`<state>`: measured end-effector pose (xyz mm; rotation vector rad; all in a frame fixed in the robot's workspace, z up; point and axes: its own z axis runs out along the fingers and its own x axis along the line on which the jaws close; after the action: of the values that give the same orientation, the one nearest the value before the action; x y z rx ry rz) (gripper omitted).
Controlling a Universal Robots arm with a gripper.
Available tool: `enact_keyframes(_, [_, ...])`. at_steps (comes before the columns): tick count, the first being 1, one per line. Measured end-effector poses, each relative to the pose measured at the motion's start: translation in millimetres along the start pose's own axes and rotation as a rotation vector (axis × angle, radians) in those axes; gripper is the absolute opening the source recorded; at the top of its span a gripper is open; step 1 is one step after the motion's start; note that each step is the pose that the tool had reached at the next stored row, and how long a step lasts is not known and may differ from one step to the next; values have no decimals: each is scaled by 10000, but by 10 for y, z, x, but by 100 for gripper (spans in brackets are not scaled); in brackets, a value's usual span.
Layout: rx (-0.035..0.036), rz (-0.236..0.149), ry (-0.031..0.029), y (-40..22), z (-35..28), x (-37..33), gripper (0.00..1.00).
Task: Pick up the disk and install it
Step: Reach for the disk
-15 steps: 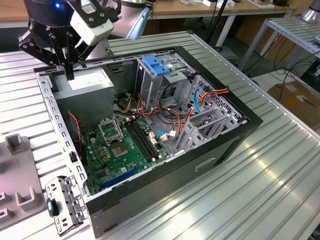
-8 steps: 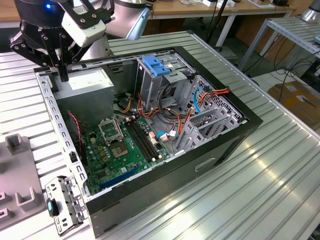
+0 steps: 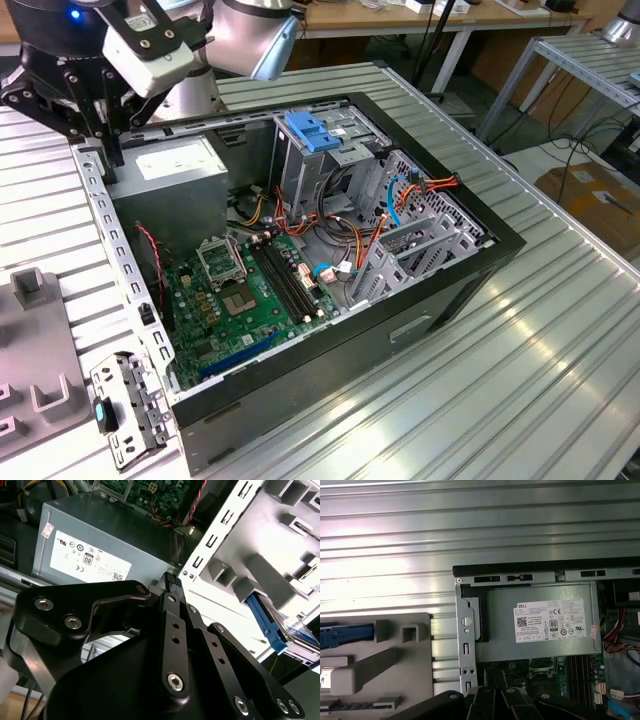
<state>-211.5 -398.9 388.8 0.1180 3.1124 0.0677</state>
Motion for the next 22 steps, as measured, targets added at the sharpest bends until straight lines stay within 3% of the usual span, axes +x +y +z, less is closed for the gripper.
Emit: enact_keyframes(22, [0,0,0,-28,11,360,11])
